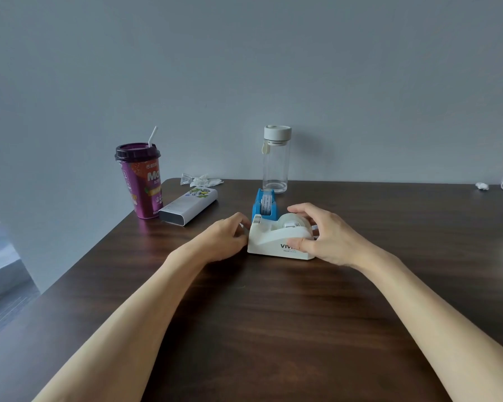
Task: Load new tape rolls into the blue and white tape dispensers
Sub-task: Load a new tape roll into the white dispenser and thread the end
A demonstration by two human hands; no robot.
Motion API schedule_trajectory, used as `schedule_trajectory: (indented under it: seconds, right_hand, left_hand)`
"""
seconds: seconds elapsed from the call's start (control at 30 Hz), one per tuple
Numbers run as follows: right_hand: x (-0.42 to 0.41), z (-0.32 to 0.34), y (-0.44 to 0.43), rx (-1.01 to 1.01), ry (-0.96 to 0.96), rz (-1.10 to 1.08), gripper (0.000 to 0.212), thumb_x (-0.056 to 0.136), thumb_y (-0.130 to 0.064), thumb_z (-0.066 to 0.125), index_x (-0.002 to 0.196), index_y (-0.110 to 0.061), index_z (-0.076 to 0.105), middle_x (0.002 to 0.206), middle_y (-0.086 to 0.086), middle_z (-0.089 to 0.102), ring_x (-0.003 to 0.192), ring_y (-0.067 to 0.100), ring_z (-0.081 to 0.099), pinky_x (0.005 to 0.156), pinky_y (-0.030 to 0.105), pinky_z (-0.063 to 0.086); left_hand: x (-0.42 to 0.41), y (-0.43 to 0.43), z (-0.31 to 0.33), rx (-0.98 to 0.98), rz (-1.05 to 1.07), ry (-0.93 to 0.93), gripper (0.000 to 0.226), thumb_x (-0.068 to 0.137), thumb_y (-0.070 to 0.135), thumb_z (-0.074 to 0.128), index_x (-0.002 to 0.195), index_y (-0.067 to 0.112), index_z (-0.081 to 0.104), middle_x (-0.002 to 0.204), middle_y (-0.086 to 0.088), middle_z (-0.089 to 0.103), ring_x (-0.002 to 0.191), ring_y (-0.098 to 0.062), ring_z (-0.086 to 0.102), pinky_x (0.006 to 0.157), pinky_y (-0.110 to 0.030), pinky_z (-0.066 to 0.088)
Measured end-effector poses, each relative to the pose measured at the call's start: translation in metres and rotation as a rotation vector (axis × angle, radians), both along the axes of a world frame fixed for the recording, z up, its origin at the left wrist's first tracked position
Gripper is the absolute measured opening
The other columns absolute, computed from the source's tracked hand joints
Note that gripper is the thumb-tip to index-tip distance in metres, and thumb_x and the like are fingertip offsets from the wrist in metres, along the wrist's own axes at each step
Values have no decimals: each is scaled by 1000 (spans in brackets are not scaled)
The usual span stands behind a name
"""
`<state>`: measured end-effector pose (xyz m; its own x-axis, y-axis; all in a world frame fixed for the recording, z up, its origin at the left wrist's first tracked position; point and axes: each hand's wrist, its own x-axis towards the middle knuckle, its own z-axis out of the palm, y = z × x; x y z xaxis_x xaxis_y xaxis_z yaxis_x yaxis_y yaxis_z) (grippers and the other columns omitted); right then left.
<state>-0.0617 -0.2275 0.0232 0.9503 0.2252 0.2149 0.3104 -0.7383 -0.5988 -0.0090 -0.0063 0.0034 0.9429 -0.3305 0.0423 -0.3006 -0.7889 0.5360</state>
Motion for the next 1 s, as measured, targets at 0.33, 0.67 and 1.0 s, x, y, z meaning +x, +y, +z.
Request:
schedule_trajectory:
  seconds: [0.33,0.67,1.0]
  right_hand:
    - [2,13,-13,-75,83,-13,55,70,-35,78,119,-31,53,107,-12,59,98,9,57,83,29,52]
    - [1,18,-19,-313,72,-244,69,65,-59,66,124,-32,43,119,-5,48,105,20,51,80,39,50]
    - [4,19,-21,-207,134,-208,100,56,-64,78,141,-28,40,134,-1,46,104,16,48,70,32,56]
  left_hand:
    - [-1,3,-6,24,-3,-155,21,83,38,65,98,24,60,81,8,60,75,-10,55,75,-34,51]
    - [0,4,-9,89,-47,-245,23,84,46,63,93,26,60,80,12,58,76,-9,56,69,-30,49]
    - [0,3,-12,108,-74,-302,22,86,45,60,94,24,58,80,12,55,73,-8,51,66,-30,48]
